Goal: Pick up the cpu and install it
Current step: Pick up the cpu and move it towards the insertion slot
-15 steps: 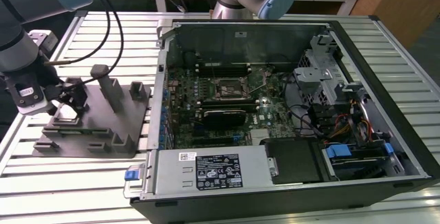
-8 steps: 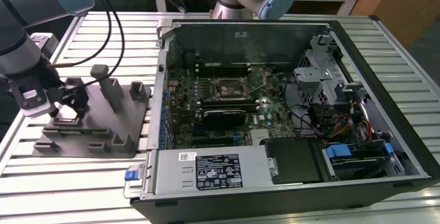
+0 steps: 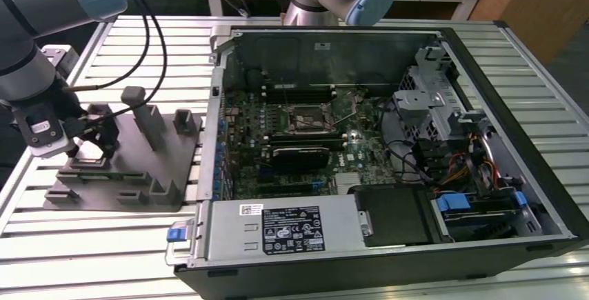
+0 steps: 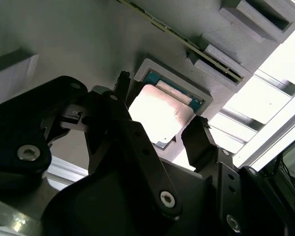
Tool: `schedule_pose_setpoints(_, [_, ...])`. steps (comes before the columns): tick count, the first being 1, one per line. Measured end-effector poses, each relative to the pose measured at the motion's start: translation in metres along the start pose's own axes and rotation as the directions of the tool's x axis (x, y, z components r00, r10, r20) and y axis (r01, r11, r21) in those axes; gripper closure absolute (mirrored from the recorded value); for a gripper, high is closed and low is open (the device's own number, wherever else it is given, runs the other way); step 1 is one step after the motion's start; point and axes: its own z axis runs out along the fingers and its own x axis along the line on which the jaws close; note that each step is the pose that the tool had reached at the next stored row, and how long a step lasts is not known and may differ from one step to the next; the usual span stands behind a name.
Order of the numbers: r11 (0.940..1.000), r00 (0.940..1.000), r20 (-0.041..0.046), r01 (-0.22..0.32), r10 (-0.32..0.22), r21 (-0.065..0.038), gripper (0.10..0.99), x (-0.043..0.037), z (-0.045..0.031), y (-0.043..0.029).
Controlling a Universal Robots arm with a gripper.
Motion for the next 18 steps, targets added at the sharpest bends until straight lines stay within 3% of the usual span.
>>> schedule_pose_setpoints(6, [0.9999,1.0,-0.0005,0.0,0.0,-0.013,0.38,0.0,0.0002,0.0005])
schedule_pose_setpoints(18, [0.9999,1.0,-0.0006,0.0,0.0,-0.013,0.38,-0.0001,-0.0025,0.0007])
